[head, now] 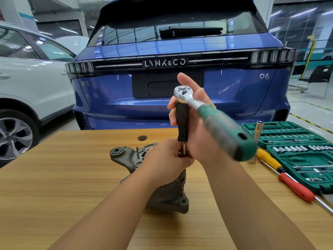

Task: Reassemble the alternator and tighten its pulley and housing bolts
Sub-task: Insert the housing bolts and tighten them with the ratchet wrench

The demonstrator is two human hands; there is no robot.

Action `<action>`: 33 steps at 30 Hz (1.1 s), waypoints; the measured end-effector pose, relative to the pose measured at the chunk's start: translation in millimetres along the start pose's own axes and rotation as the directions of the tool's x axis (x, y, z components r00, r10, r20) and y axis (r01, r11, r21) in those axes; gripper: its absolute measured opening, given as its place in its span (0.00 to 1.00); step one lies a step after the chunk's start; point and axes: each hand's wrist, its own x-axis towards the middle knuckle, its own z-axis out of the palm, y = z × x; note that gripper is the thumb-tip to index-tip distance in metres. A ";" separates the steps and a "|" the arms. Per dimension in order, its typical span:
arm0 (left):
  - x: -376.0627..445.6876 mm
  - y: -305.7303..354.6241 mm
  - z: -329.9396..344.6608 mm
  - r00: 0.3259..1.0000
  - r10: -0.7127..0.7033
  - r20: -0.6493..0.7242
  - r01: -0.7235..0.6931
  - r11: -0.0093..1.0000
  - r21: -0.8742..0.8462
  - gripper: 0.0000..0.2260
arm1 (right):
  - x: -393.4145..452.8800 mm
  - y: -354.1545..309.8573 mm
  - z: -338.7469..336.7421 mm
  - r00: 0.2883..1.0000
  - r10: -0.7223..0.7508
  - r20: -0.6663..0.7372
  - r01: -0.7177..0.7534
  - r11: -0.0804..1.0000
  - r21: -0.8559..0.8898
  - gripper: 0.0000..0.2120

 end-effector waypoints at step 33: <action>5.1 -3.1 1.4 0.999 0.040 0.022 -0.041 0.998 0.052 0.02 | 1.4 2.7 2.5 0.948 -0.088 -0.305 -0.033 0.928 -0.372 0.12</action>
